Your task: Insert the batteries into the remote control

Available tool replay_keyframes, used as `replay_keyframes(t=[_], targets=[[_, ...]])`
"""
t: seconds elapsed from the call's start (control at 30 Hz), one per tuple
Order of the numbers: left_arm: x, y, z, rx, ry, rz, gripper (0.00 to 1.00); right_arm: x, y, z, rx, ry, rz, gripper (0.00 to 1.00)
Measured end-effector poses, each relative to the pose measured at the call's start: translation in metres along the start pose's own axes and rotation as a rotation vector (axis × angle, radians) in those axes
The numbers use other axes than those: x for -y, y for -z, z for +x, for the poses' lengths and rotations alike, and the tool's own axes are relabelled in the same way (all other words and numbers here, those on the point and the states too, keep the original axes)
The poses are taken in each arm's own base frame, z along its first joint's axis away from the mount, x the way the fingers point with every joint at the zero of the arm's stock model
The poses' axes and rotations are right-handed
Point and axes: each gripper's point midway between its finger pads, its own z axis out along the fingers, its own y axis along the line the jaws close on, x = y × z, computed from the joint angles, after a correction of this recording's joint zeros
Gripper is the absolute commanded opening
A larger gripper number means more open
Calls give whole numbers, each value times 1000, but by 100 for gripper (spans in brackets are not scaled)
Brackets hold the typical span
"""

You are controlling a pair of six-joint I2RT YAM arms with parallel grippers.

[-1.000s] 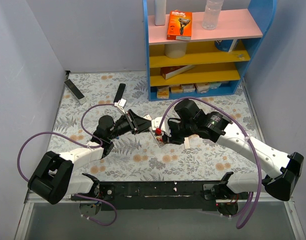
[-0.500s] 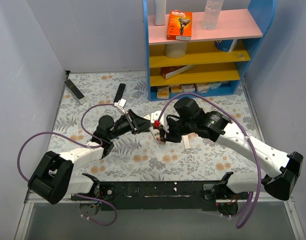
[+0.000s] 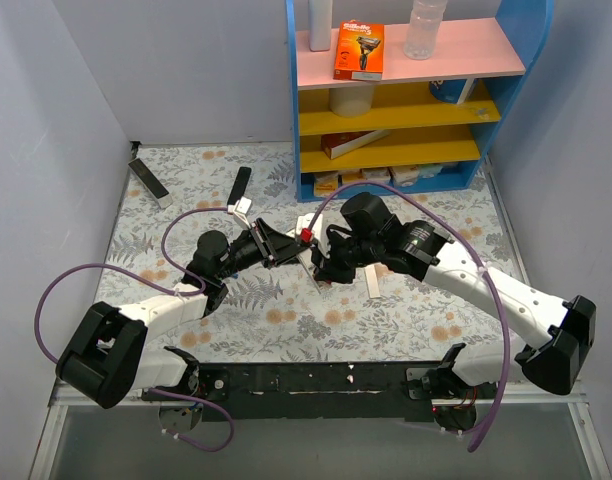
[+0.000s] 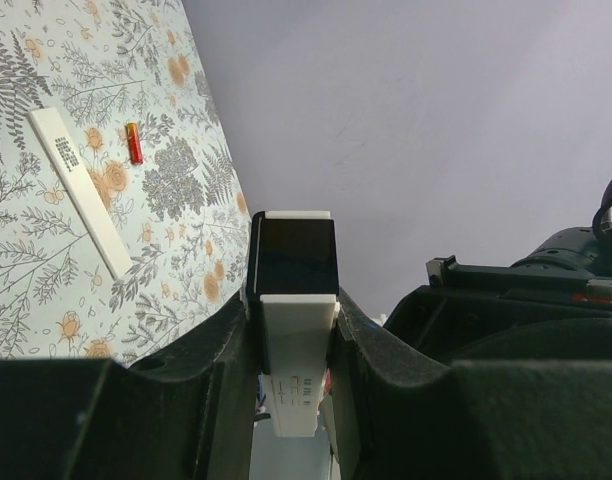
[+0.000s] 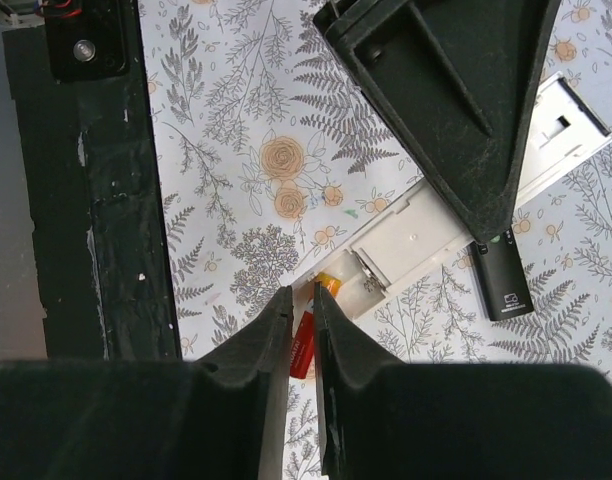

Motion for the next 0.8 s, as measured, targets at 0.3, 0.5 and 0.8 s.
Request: replay_keyframes(t=[0.3,0.5,0.8], targets=[[-8,-3,-1,5,26,-20,0,9,-7,10,-44,-57,41,19],[-9,-3,-2,13,29,-23,0,13,-8,13,-59,-84,73,20],[-11,-4,-6,34,37,-33,0,17,-9,16,-73,-114,97,19]])
